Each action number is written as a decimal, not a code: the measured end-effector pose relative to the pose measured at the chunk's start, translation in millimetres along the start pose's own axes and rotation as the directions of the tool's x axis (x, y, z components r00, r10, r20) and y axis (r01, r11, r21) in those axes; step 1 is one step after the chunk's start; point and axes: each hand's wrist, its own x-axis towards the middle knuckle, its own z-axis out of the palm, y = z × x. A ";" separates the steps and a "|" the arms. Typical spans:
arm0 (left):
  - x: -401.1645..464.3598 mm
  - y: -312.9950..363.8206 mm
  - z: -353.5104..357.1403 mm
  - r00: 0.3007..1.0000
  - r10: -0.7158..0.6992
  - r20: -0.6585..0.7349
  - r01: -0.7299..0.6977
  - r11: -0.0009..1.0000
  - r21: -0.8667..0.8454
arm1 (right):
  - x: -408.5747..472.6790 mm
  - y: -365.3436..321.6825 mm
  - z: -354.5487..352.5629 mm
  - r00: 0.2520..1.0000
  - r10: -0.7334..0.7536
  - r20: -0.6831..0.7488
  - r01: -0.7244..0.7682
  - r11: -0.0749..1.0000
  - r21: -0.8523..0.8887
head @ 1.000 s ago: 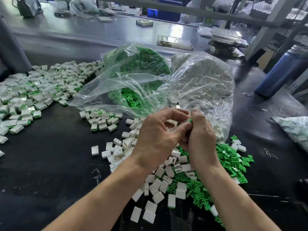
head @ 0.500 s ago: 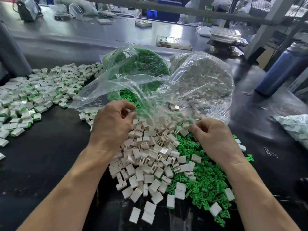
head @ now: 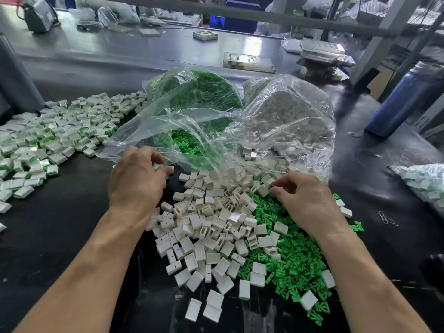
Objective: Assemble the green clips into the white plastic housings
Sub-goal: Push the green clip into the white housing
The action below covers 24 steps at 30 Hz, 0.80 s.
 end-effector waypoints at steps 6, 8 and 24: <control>-22.4 20.1 -1.5 0.989 0.129 0.072 -0.121 0.987 -0.105 | -1.4 -1.4 -3.2 1.000 -0.012 0.023 0.013 1.000 -0.019; -29.2 26.4 3.3 0.965 0.196 0.173 -0.168 0.972 -0.165 | -1.6 -1.9 -4.6 0.998 -0.016 0.053 0.018 0.999 -0.042; -40.3 38.0 24.6 0.895 0.298 0.332 -0.276 0.955 -0.112 | -2.0 -11.1 8.3 0.997 -0.050 0.061 0.060 0.985 -0.164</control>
